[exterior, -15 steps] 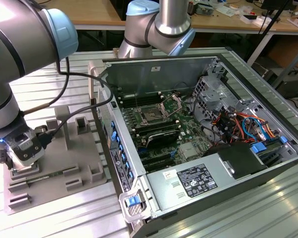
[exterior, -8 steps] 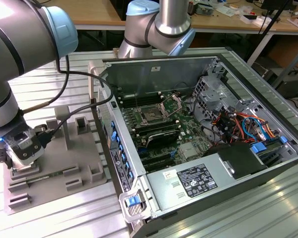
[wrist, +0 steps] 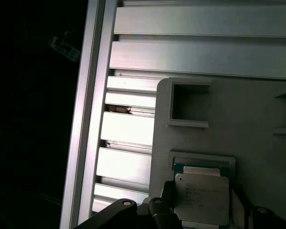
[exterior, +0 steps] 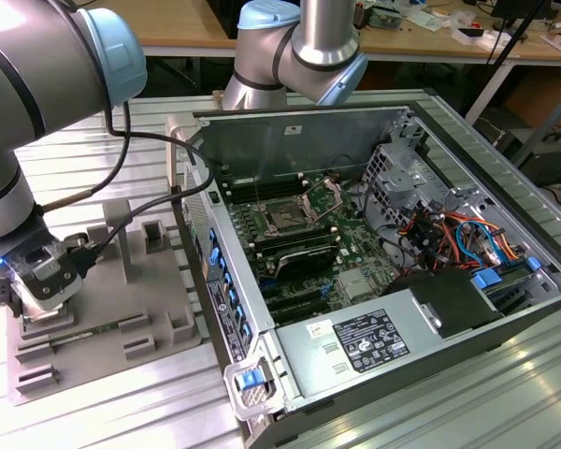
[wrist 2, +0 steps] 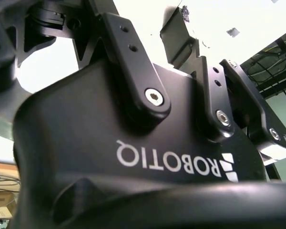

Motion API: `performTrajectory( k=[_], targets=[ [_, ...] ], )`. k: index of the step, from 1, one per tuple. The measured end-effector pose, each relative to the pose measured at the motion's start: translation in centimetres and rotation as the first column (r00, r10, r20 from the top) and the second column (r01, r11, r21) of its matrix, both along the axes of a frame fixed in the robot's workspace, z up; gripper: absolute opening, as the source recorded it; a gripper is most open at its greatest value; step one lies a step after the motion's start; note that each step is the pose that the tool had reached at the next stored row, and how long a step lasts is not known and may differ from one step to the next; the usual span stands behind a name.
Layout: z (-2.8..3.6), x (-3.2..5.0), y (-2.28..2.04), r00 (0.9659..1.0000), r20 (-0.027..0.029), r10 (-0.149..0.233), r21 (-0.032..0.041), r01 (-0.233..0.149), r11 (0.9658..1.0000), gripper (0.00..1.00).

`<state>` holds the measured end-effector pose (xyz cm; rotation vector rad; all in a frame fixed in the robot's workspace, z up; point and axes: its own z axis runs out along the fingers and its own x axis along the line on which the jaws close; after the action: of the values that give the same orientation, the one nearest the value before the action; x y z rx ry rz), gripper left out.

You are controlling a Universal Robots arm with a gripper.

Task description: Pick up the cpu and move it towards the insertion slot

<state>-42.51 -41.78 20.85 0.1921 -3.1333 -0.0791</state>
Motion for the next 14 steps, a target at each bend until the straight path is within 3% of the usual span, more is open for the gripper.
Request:
performTrajectory(
  k=[14],
  targets=[
    [0.56,0.0,0.0,1.0,-0.0001,0.0,-0.0001,0.0,1.0,0.55]
  ],
)
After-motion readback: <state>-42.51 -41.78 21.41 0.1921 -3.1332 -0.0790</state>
